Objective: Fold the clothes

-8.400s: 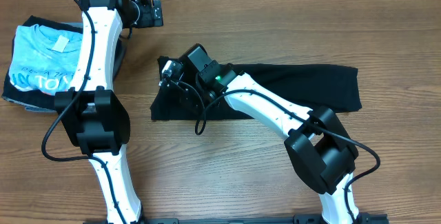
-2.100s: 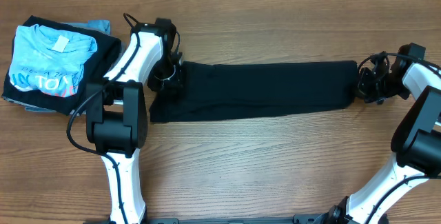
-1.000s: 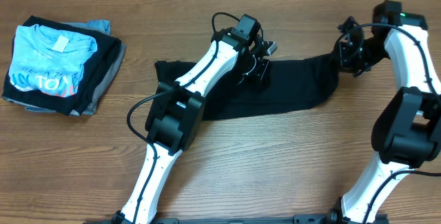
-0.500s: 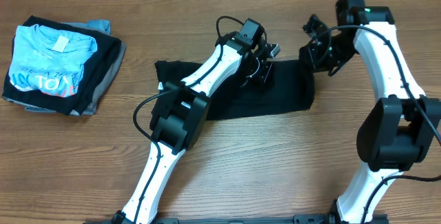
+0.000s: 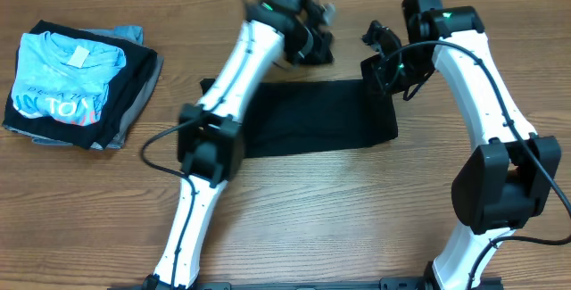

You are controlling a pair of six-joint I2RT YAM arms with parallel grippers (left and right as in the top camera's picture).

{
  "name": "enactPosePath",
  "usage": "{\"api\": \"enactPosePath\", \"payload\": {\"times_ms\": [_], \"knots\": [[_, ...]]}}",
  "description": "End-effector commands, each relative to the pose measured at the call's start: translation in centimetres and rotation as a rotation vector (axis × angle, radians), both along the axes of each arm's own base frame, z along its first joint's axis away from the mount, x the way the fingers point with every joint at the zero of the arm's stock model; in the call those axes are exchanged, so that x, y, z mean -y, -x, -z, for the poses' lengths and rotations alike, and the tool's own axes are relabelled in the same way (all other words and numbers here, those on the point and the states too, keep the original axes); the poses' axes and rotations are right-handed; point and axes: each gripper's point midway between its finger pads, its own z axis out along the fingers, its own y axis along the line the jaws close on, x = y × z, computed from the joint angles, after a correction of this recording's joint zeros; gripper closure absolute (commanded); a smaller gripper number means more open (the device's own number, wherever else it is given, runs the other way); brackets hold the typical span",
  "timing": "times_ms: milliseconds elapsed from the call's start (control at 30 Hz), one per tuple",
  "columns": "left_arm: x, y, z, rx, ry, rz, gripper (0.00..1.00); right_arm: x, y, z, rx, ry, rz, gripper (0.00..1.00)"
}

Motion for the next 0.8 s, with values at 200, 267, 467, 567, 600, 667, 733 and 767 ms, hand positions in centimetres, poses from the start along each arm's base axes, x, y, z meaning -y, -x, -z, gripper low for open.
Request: {"api": "enactPosePath", "payload": {"times_ms": [200,267,467,567,600,667,733,767], "knots": [[-13.5,-4.2,-5.3,0.007,-0.006,-0.252,0.96,-7.4,1.0,-2.6,0.129,-0.035,-0.182,0.96],[-14.9,-4.0,-5.0,-0.014,-0.017,-0.266,0.96,-8.4,1.0,-2.5,0.146,-0.041,-0.203,0.96],[-15.8,-3.0,-4.5,-0.03,-0.049,-0.225,0.96,-10.3,0.5,0.8,0.175,-0.053,-0.233,0.92],[-16.0,-3.0,-4.3,-0.029,-0.066,-0.225,0.96,-10.4,0.5,3.0,0.152,-0.047,-0.236,0.9],[-16.2,-3.0,-4.1,-0.027,-0.082,-0.231,0.96,-10.5,0.5,4.0,0.134,-0.047,-0.237,0.89],[-16.5,-3.0,-4.0,-0.029,-0.098,-0.238,0.96,-10.9,0.8,4.8,0.111,-0.073,-0.244,0.89],[-16.7,-2.9,-3.9,-0.027,-0.104,-0.232,0.96,-11.6,1.0,5.4,0.089,-0.101,-0.257,0.9],[-16.7,-2.9,-3.9,-0.027,-0.104,-0.231,0.96,-11.7,1.1,5.8,0.082,-0.1,-0.262,0.9]]}}
